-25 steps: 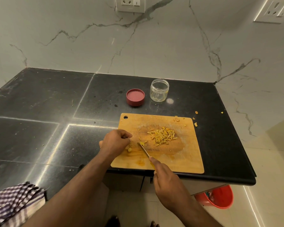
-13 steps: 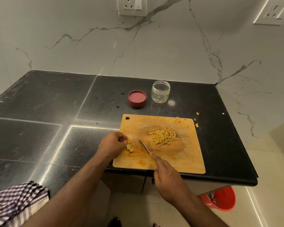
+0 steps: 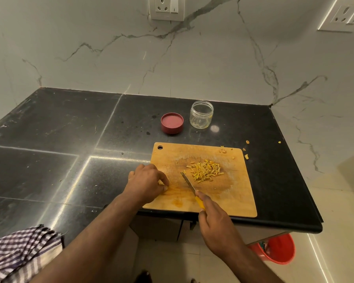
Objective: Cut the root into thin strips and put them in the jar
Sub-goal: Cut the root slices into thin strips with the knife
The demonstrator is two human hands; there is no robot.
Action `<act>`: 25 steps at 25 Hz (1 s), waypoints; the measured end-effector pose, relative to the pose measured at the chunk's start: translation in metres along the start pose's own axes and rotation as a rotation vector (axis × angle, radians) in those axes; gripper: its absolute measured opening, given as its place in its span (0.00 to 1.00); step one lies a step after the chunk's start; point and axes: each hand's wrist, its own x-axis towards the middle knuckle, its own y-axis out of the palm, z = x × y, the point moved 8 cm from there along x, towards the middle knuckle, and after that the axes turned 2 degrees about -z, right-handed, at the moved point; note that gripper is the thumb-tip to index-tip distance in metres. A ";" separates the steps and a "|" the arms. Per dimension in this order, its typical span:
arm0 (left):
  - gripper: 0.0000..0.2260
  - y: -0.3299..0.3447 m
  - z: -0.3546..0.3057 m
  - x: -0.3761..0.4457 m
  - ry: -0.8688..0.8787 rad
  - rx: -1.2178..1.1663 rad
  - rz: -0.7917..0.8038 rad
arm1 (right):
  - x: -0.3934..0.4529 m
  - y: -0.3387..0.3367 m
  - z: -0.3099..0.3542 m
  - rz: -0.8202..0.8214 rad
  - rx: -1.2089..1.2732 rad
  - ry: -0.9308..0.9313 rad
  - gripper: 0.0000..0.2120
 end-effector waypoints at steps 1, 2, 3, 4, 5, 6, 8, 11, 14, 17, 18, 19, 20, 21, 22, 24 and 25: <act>0.09 0.000 -0.001 0.000 0.010 0.015 0.008 | -0.001 -0.001 -0.001 -0.002 -0.002 0.006 0.23; 0.08 -0.001 -0.003 0.000 0.019 0.021 0.010 | -0.001 -0.002 -0.001 -0.006 -0.003 0.009 0.23; 0.07 -0.001 -0.004 -0.001 0.027 0.014 0.009 | -0.001 -0.003 -0.001 -0.008 -0.004 0.013 0.23; 0.05 -0.001 -0.006 -0.001 0.028 -0.013 0.003 | -0.001 -0.004 -0.001 -0.011 -0.003 0.013 0.23; 0.03 -0.001 -0.007 0.000 0.018 -0.065 -0.012 | -0.001 -0.004 -0.001 -0.009 0.000 0.013 0.23; 0.02 -0.002 -0.008 0.001 0.001 -0.136 -0.036 | -0.001 -0.003 -0.002 0.001 0.003 0.010 0.23; 0.03 -0.005 -0.009 0.005 -0.039 -0.275 -0.088 | -0.002 0.000 -0.003 0.048 -0.008 0.009 0.23; 0.05 -0.001 -0.014 0.013 -0.056 -0.347 -0.072 | -0.004 -0.006 -0.012 0.030 -0.028 0.044 0.23; 0.07 0.004 -0.026 0.021 -0.007 -0.289 -0.029 | -0.006 -0.017 -0.018 -0.036 -0.004 0.086 0.23; 0.10 0.007 -0.035 0.028 -0.001 -0.262 -0.028 | -0.007 -0.016 -0.014 -0.032 0.028 0.082 0.23; 0.10 0.007 -0.035 0.029 -0.010 -0.248 -0.037 | -0.006 -0.016 -0.013 -0.032 0.037 0.082 0.23; 0.10 0.007 -0.034 0.030 -0.017 -0.233 -0.053 | -0.006 -0.015 -0.012 -0.032 0.046 0.082 0.23; 0.10 0.007 -0.031 0.032 -0.024 -0.224 -0.073 | -0.006 -0.015 -0.012 -0.028 0.053 0.084 0.23; 0.10 0.008 -0.028 0.032 -0.035 -0.227 -0.091 | -0.006 -0.015 -0.012 -0.023 0.059 0.087 0.23; 0.10 0.008 -0.024 0.032 -0.050 -0.231 -0.105 | -0.005 -0.015 -0.011 -0.020 0.061 0.088 0.23; 0.11 0.009 -0.020 0.032 -0.068 -0.225 -0.110 | -0.004 -0.014 -0.009 -0.019 0.060 0.085 0.23; 0.11 0.010 -0.020 0.031 -0.068 -0.221 -0.102 | -0.004 -0.014 -0.007 -0.016 0.057 0.080 0.23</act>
